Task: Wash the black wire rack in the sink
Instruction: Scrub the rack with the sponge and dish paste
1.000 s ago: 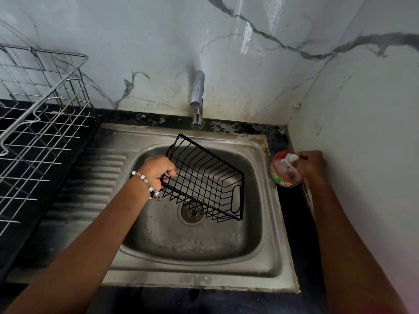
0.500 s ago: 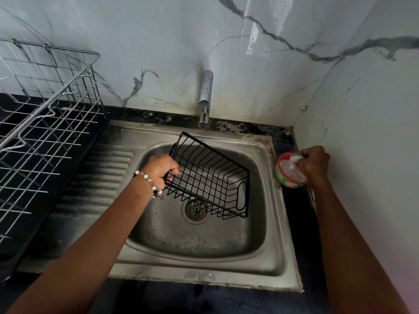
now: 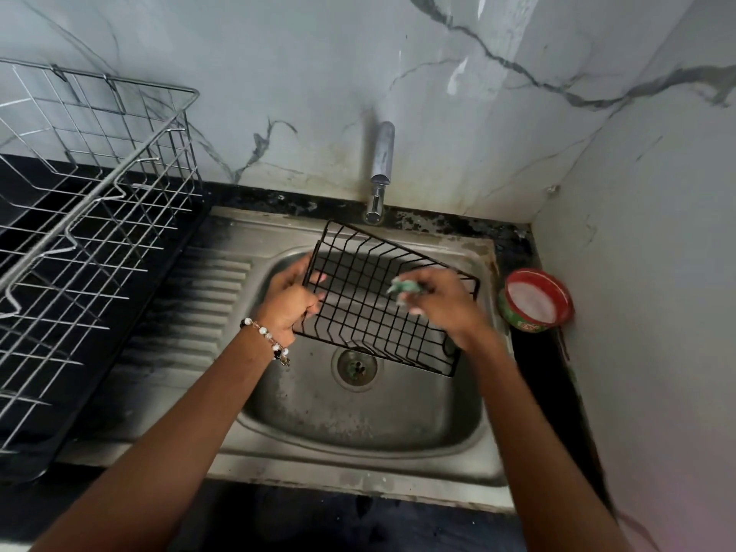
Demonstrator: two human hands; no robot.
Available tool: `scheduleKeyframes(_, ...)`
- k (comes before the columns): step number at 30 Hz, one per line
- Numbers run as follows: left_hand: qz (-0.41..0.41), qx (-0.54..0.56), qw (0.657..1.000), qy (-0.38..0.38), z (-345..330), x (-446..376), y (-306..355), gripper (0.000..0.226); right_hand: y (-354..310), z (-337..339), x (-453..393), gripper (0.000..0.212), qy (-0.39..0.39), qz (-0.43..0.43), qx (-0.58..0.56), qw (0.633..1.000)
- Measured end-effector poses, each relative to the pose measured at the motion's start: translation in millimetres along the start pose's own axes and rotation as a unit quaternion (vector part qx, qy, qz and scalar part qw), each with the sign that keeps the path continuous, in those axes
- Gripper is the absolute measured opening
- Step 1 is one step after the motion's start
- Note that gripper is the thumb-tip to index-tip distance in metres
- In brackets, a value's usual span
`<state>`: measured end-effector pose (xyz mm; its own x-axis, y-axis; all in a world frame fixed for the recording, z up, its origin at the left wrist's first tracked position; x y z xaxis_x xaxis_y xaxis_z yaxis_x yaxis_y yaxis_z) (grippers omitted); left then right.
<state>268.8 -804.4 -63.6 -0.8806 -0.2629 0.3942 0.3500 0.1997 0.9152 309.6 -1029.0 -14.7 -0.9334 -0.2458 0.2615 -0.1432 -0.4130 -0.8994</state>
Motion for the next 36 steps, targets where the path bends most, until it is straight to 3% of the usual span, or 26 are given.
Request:
scheduleKeyframes(3,-0.059,0.018,0.998,-0.029,-2.7,4.5,7.1,0.086,-6.7,-62.4,-1.2,0.03,-0.062,0.055,0.154,0.985)
scheduleKeyframes(6,-0.109,0.05,0.992,-0.037,-6.3,6.7,15.4,0.08,-23.1,-113.0,5.3,0.037,-0.089,0.159,0.227,0.957)
scheduleKeyframes(10,-0.152,0.063,0.986,-0.024,0.1,9.5,29.8,0.084,-29.4,-121.4,8.5,0.058,-0.125,0.26,0.309,0.906)
scheduleKeyframes(14,-0.183,0.073,0.98,-0.012,9.9,11.1,33.9,0.083,-7.6,-79.7,8.4,0.056,-0.148,0.228,0.314,0.91)
scheduleKeyframes(18,-0.194,0.088,0.977,-0.007,10.2,10.7,30.2,0.072,11.0,-46.9,2.0,0.062,-0.05,0.14,0.377,0.914)
scheduleKeyframes(21,-0.201,0.083,0.976,0.012,7.6,10.4,30.7,0.072,2.9,-46.7,9.5,0.038,0.025,0.033,0.427,0.903)
scheduleKeyframes(23,-0.199,0.077,0.977,0.016,3.8,11.5,31.6,0.073,-13.2,-58.0,14.9,0.03,0.043,0.007,0.455,0.889)
scheduleKeyframes(30,-0.173,0.107,0.979,0.012,-6.3,10.8,34.0,0.075,-64.1,-140.5,21.5,0.027,0.004,0.116,0.389,0.914)
scheduleKeyframes(33,-0.16,0.108,0.98,0.038,2.1,10.5,32.4,0.065,-58.5,-144.3,20.1,0.038,-0.044,0.182,0.329,0.926)
scheduleKeyframes(36,-0.162,0.092,0.98,0.068,8.4,12.4,30.6,0.053,-37.5,-128.3,16.7,0.053,-0.125,0.243,0.321,0.907)
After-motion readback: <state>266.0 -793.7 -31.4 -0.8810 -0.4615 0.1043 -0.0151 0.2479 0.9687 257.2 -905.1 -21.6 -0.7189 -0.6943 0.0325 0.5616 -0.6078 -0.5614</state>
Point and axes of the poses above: each hand's wrist, its own x-axis away from the middle knuckle, its own z-axis out of the back of the hand, y = z × x, the point moved 6 cm from there along -x, towards the middle knuckle, and after that the axes turned 4 degrees about -x, right-handed, at the moved point
